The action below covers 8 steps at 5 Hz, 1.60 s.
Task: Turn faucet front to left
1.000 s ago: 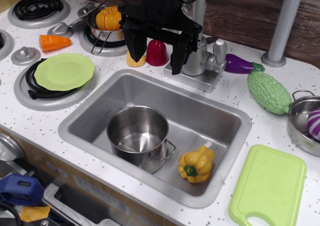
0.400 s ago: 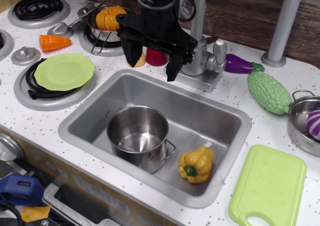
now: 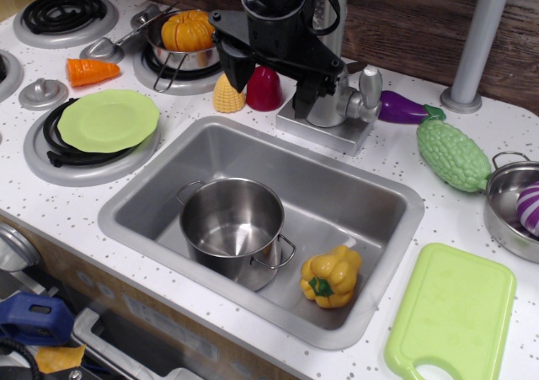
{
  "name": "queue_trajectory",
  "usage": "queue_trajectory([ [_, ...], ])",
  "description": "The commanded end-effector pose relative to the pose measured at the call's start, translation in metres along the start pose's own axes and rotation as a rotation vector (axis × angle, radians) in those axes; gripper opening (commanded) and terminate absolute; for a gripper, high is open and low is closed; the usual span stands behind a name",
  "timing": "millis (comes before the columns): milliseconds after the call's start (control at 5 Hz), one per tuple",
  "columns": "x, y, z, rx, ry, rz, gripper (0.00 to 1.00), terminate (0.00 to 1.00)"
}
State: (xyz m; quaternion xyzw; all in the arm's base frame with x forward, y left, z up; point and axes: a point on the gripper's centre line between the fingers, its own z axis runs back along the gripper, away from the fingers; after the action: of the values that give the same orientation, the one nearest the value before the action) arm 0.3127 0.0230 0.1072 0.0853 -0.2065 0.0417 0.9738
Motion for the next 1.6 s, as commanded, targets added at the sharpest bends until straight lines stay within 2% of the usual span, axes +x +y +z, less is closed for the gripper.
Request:
queue_trajectory([
  [0, 0.029, 0.013, 0.015, 0.004, -0.11, 0.004, 1.0, 0.0],
  [200, 0.041, 0.016, 0.016, 0.013, -0.131, 0.0, 1.0, 0.0],
  [400, 0.051, 0.019, 0.011, 0.025, -0.162, -0.005, 0.0, 0.0],
  [600, 0.054, 0.026, 0.007, 0.025, -0.162, -0.004, 0.0, 0.0],
  [1000, 0.065, 0.056, -0.017, 0.055, -0.197, -0.09, 0.0, 0.0],
  [1400, 0.089, 0.078, -0.037, 0.021, -0.225, -0.142, 0.0, 0.0],
])
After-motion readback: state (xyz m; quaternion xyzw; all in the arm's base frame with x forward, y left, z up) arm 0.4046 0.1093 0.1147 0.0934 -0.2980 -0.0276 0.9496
